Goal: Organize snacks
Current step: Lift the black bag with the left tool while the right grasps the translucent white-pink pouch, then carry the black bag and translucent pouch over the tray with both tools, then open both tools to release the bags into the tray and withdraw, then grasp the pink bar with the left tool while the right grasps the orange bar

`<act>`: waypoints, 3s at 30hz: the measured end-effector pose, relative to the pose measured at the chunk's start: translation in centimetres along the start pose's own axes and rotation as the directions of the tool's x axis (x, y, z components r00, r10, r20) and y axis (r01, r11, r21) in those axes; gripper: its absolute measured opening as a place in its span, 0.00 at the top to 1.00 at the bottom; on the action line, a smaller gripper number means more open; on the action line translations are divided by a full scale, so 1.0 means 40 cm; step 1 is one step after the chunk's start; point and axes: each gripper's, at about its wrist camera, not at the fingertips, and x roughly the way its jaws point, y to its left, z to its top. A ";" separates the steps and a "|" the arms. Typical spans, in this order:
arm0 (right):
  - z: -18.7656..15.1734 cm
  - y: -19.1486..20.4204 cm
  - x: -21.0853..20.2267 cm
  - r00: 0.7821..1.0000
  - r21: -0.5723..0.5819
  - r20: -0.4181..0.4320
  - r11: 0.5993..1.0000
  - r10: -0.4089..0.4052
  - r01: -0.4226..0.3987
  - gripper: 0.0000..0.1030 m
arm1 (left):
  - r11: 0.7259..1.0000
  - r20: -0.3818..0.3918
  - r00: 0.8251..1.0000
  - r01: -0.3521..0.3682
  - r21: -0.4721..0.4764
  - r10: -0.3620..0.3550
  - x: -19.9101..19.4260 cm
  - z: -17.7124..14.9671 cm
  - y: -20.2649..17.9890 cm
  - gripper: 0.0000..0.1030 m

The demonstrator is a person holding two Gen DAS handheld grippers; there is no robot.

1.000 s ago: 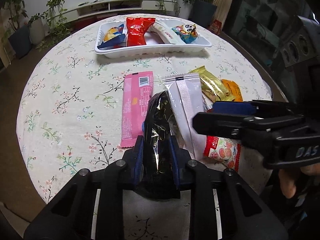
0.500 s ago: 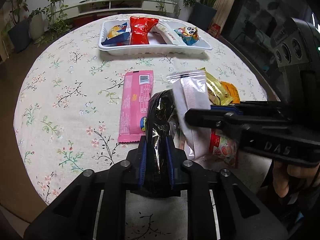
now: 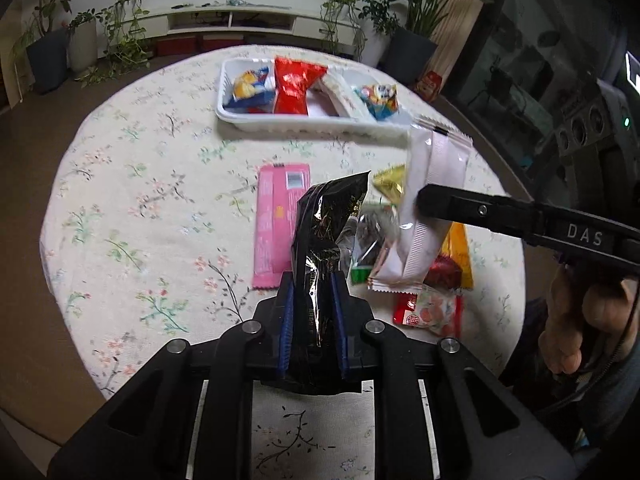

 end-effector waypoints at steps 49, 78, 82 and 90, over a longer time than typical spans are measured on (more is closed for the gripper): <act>0.478 -0.299 0.210 0.942 -0.065 -0.080 0.945 -0.325 0.320 0.64 | 0.992 -0.043 0.996 -0.085 -0.089 0.081 0.339 0.501 0.100 0.82; 0.157 -0.226 -0.230 0.932 0.080 0.142 0.942 -0.334 0.325 0.24 | 0.965 0.087 0.964 -0.255 0.053 0.250 0.050 0.241 -0.018 0.01; 0.041 -0.217 -0.214 0.931 0.137 0.042 0.925 -0.363 0.355 0.25 | 0.964 -0.004 0.964 -0.265 0.025 0.265 0.081 0.180 -0.004 0.01; -0.046 -0.168 -0.165 0.913 0.104 0.003 0.908 -0.408 0.405 0.26 | 0.936 -0.047 0.940 -0.330 0.122 0.337 0.140 0.139 -0.045 0.01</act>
